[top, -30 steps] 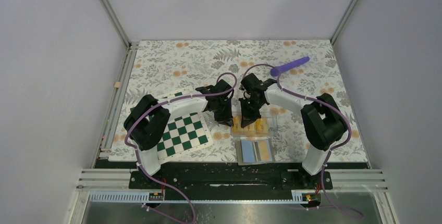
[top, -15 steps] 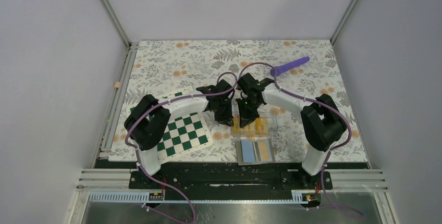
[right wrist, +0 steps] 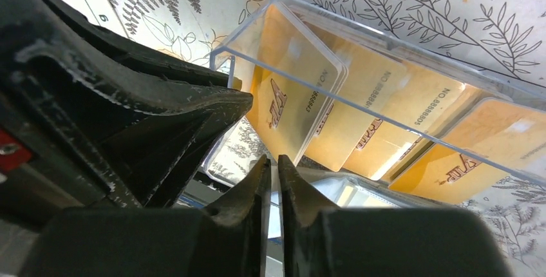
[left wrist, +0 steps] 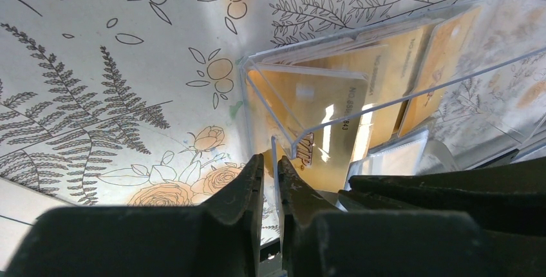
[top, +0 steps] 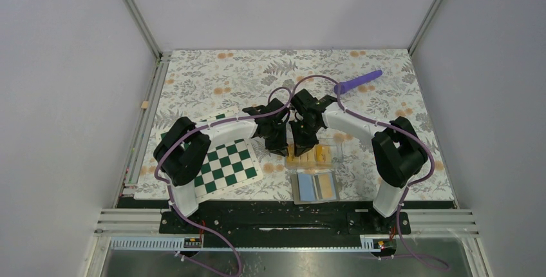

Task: Put the credit cards into the card holder
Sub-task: Pick up the credit card from the storage box.

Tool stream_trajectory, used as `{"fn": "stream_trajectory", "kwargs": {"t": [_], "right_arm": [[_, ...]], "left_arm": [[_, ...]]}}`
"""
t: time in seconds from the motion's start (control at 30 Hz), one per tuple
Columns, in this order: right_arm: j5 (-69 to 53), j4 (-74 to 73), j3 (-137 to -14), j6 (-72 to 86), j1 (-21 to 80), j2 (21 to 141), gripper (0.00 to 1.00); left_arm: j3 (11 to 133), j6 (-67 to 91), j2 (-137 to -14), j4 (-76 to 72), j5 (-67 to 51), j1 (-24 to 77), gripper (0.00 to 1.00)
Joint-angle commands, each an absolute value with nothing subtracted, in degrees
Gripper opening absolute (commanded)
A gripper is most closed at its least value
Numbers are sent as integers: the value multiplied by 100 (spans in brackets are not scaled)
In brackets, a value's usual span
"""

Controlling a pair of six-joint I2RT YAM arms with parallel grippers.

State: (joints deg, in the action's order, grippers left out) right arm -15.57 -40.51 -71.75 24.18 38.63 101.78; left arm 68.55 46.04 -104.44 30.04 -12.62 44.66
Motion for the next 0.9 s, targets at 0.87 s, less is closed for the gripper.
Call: {"fn": "stream_trajectory", "kwargs": {"t": [0.87], "right_arm": [[-1566, -3944, -7188, 2524, 3972, 10274, 0]], "left_arm": [[7014, 4465, -10606, 3054, -1278, 4613, 8]]}}
